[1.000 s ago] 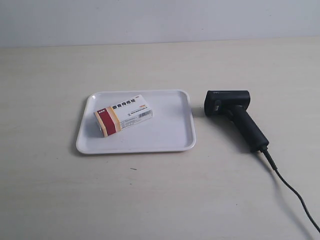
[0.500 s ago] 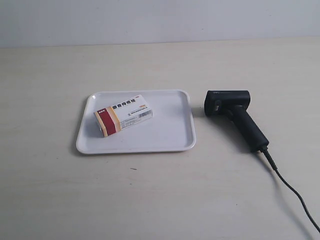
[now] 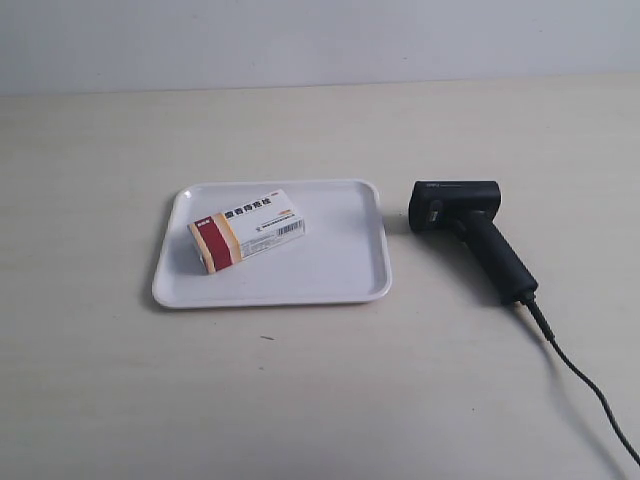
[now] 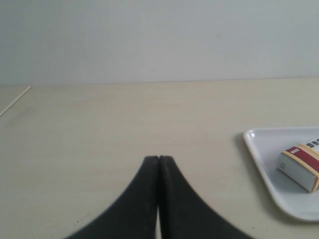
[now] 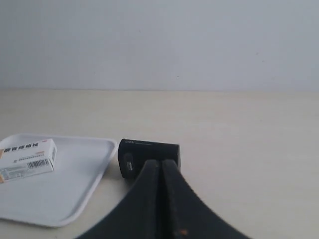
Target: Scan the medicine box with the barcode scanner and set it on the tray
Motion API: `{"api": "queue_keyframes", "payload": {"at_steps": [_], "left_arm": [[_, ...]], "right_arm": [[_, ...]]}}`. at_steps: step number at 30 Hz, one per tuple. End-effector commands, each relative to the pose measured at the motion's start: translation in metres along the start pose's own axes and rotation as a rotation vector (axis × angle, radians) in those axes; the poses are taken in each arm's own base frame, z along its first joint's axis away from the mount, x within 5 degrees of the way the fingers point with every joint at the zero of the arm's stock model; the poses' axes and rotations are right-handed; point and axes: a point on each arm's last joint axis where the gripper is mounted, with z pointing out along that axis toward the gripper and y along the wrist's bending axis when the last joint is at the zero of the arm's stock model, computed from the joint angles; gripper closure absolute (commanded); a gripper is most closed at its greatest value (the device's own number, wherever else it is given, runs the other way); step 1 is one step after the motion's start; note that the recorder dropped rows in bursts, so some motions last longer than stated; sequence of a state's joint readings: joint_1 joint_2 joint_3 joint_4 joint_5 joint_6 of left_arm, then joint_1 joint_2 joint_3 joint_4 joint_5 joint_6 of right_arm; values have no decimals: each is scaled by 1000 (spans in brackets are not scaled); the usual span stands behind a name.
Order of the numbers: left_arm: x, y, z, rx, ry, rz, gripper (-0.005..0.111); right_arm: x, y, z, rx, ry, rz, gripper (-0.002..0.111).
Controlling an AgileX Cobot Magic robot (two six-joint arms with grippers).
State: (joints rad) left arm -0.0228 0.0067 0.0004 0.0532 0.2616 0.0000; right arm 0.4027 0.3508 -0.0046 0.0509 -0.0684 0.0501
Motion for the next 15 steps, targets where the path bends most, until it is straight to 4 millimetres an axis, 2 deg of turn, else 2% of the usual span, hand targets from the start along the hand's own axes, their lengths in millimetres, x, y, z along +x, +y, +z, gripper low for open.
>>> {"api": "queue_keyframes", "payload": {"at_steps": [1, 8, 12, 15], "left_arm": [[-1, 0, -1, 0, -9, -8, 105], [-1, 0, -1, 0, -9, -8, 105], [-1, 0, -1, 0, -9, -8, 105], [-1, 0, -1, 0, -9, -8, 105]], "right_arm": [[-5, -1, -7, 14, -85, 13, 108], [-11, -17, -27, 255, -259, 118, 108], [-5, -18, -33, 307, -236, 101, 108], [2, -19, -32, 328, -149, 30, 108]]}}
